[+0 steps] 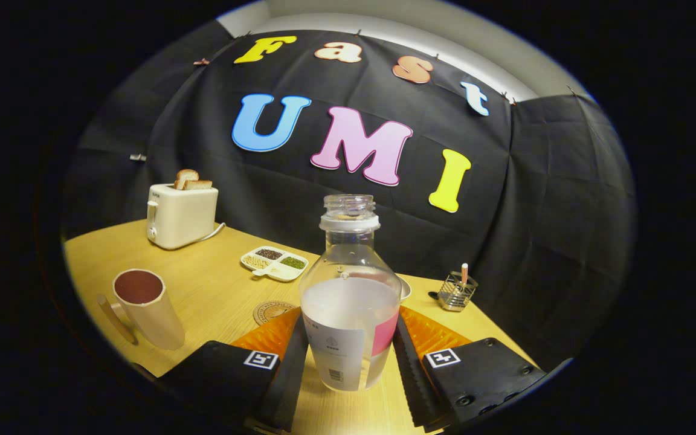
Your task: Take the bottle from table, then pour the juice into the cup, finally place the bottle on the coaster
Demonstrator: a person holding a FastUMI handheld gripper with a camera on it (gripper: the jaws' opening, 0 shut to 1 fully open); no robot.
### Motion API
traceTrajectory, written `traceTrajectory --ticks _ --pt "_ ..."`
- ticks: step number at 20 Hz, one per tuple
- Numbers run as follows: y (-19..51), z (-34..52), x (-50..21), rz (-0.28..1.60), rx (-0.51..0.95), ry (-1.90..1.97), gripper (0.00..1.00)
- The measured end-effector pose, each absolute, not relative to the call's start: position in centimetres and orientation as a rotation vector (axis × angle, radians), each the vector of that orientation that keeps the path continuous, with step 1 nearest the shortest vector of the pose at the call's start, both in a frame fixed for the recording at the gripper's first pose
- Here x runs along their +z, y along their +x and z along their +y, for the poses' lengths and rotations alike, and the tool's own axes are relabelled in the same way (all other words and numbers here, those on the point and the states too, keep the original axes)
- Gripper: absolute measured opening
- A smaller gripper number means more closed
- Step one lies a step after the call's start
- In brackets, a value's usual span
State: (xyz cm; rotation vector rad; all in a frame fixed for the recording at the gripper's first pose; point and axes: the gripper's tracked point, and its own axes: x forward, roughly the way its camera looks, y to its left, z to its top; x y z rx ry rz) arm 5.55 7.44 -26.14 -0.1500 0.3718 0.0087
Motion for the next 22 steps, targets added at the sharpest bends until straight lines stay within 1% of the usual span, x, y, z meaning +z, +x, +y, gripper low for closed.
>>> traceTrajectory --ticks 5,12,17,22 --pt "5.9 9.5 -23.3 0.372 0.083 -0.404 0.72" --pt "6.8 12.3 -21.4 0.337 0.138 -0.652 0.72" --pt "6.2 14.7 -22.7 0.329 0.225 -0.854 0.72" --pt "5.6 16.9 -24.2 0.334 0.286 -0.978 0.71"
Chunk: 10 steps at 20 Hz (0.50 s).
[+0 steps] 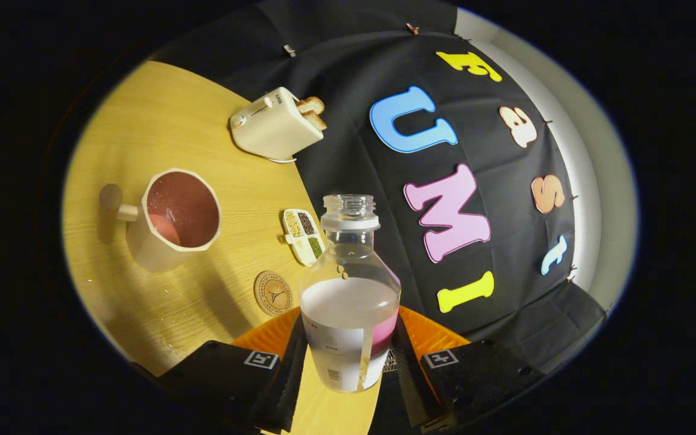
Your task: Take the bottle from table, then pour the juice into the cup, finally place the bottle on the coaster
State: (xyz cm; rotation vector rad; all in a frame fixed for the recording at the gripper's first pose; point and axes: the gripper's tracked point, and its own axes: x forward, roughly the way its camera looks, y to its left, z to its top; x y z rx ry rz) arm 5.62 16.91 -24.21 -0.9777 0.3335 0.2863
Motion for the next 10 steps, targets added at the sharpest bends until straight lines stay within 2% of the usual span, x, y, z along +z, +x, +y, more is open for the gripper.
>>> traceTrajectory --ticks 10 --pt "4.5 19.3 -26.4 0.307 0.400 -1.172 0.72"
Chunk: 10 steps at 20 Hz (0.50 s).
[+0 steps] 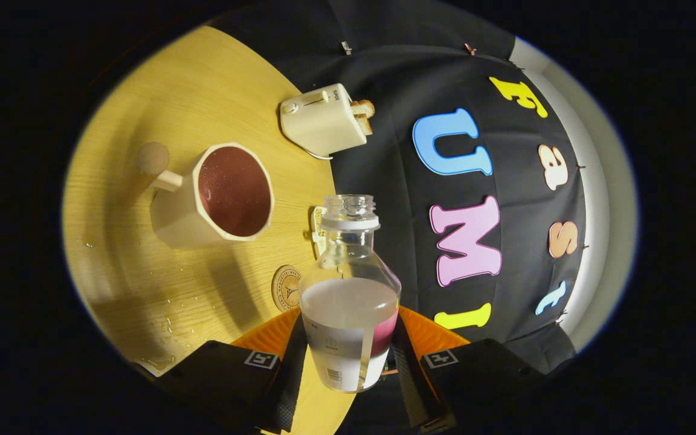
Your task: Take the bottle from table, then pour the juice into the cup, finally place the bottle on the coaster
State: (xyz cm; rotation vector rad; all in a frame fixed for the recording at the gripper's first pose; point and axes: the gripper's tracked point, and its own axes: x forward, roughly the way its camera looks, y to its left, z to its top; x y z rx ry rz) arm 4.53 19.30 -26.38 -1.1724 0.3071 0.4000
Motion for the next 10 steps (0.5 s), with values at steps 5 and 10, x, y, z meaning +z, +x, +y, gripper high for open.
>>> traceTrajectory --ticks 5,10 --pt "4.54 20.03 -26.73 0.283 0.424 -1.248 0.71" --pt "4.41 20.08 -26.86 0.264 0.433 -1.337 0.72"
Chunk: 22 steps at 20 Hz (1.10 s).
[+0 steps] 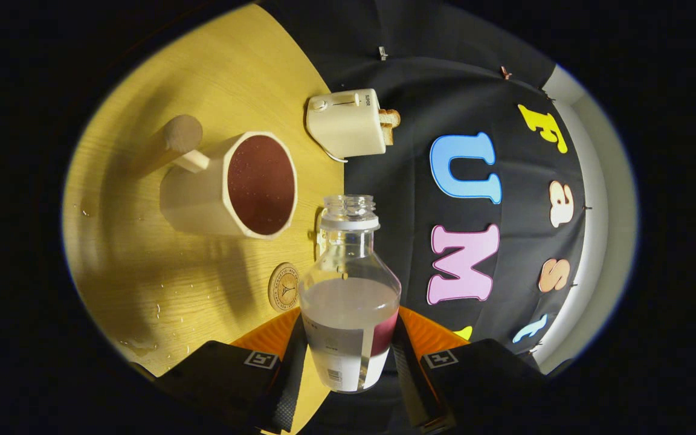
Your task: Take the bottle from table, then pour the juice into the cup, finally place the bottle on the coaster
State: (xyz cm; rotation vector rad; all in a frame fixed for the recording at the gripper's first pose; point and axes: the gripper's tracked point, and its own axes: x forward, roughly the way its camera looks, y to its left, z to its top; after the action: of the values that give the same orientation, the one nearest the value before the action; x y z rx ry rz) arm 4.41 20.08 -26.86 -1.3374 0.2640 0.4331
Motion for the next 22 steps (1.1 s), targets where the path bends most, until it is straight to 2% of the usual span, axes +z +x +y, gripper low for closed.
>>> traceTrajectory --ticks 22 --pt "5.5 20.7 -28.2 0.206 0.501 -1.562 0.71"
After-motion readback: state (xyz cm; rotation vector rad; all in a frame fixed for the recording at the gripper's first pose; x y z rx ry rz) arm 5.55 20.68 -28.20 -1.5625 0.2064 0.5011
